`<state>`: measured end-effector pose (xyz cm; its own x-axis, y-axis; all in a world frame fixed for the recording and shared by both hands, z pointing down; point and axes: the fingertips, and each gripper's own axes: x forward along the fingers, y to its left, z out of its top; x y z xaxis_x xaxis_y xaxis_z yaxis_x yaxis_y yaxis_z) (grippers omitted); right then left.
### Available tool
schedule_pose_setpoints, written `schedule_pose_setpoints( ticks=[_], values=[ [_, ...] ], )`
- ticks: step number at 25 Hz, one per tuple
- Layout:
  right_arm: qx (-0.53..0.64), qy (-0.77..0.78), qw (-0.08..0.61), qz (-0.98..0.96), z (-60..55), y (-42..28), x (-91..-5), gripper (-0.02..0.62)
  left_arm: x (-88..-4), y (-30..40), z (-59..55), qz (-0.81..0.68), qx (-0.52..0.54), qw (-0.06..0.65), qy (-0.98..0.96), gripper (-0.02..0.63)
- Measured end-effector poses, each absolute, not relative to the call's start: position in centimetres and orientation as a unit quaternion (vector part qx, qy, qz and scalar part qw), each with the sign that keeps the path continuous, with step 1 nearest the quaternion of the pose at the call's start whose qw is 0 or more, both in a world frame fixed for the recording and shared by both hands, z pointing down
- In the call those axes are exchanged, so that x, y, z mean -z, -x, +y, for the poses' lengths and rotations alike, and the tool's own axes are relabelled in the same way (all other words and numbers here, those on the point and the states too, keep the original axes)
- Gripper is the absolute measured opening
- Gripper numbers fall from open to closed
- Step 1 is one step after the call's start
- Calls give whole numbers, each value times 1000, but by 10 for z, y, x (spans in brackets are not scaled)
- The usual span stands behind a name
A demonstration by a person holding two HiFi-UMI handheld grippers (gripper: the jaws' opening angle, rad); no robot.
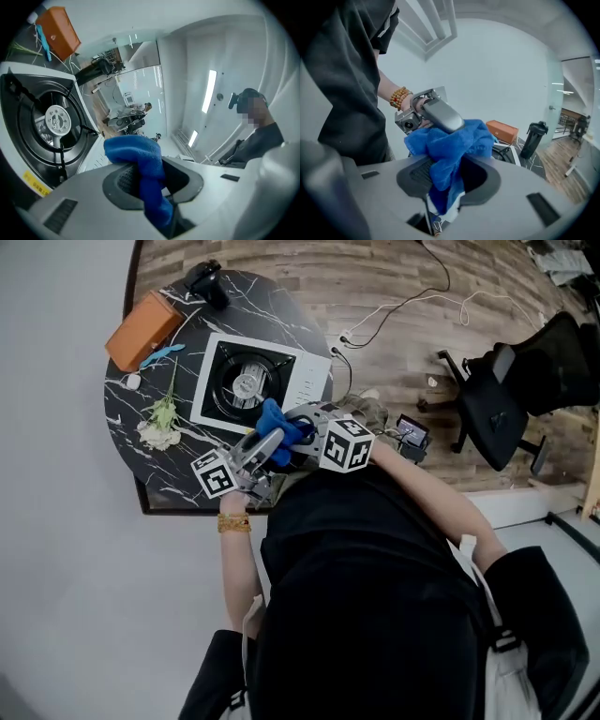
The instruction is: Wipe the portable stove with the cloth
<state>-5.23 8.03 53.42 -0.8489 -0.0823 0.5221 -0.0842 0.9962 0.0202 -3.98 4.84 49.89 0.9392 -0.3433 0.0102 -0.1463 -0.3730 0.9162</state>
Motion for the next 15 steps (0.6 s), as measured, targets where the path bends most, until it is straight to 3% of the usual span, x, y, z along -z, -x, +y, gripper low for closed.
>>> schedule_pose_setpoints(
  ticks=[1,8,10,15],
  values=[
    [-10,-51,270,-962,78,49,-534,78,-500,43,46,-161,97,539,-821,102],
    [-56,-164,369,-913,-37,-17,-579,66,-570,121,33,-444,35,502,-741,132],
    [-66,-171,399,-898,-74,-31,-588,66,-603,146,45,-508,20,519,-687,133],
    [-58,-92,468,-877,-121,-21,-611,66,-648,167,59,-546,53,580,-603,215]
  ],
)
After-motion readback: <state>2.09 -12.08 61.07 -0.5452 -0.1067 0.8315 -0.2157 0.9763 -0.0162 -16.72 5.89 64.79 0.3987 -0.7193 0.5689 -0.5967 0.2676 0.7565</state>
